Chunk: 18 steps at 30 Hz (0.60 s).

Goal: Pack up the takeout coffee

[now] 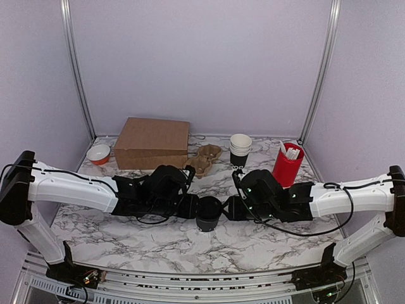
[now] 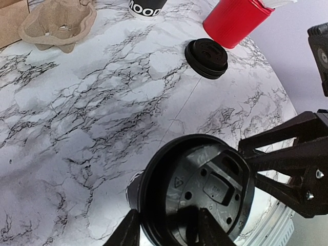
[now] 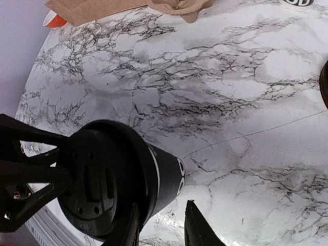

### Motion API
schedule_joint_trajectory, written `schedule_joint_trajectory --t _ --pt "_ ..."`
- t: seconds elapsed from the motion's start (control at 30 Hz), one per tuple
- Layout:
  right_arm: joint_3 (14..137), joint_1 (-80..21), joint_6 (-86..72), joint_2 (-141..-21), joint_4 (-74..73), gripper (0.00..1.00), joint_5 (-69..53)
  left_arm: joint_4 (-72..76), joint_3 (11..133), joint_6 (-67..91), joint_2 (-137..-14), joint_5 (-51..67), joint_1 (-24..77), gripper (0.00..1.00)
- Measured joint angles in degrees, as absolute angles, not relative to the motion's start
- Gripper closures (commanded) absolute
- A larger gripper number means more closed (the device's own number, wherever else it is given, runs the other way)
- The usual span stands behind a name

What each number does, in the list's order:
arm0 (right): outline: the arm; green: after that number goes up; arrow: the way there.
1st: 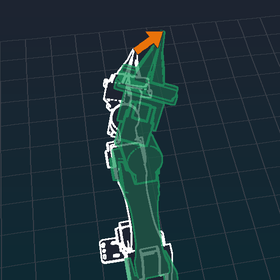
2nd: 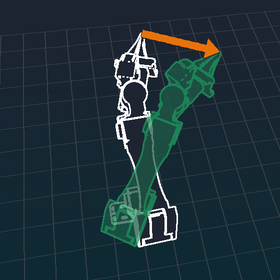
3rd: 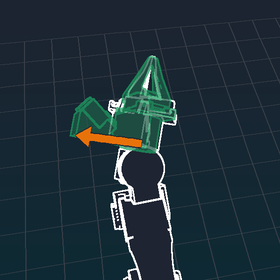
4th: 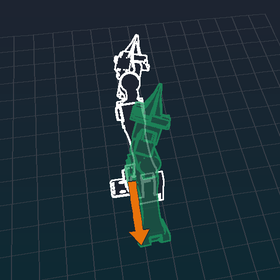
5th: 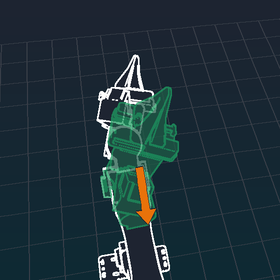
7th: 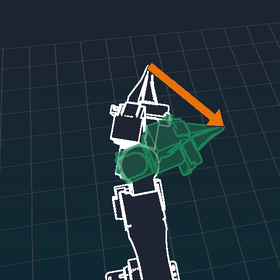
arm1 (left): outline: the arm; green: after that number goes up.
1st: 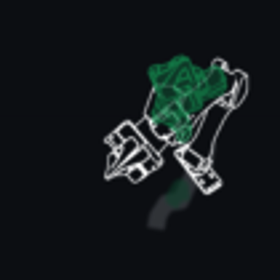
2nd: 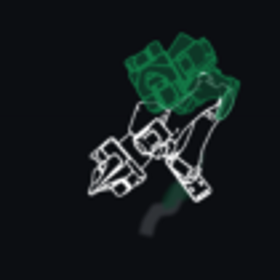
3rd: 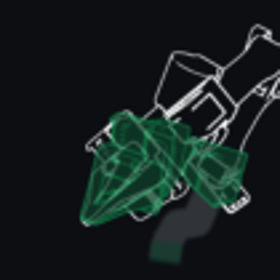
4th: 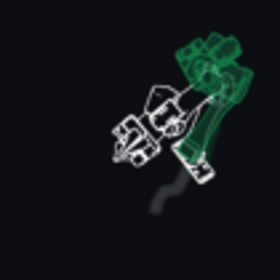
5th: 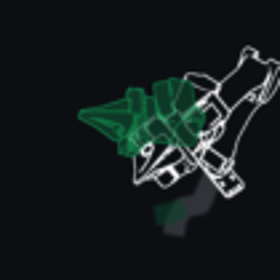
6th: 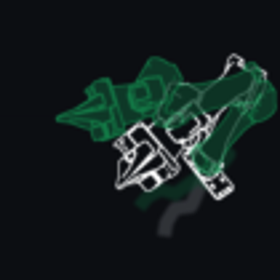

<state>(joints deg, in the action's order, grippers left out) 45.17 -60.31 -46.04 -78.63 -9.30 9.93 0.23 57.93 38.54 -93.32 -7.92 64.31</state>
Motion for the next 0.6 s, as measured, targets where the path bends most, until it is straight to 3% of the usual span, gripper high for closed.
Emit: schedule_joint_trajectory --t 0.37,0.6 --pt "50.5 -62.7 -44.6 -74.9 -18.6 0.68 8.5 -0.3 62.8 32.9 -97.3 -4.8 63.4 0.62" --pt "48.1 -54.4 -43.5 -68.4 -18.0 0.68 8.1 -0.3 63.1 30.9 -97.6 -2.5 62.8 0.62"
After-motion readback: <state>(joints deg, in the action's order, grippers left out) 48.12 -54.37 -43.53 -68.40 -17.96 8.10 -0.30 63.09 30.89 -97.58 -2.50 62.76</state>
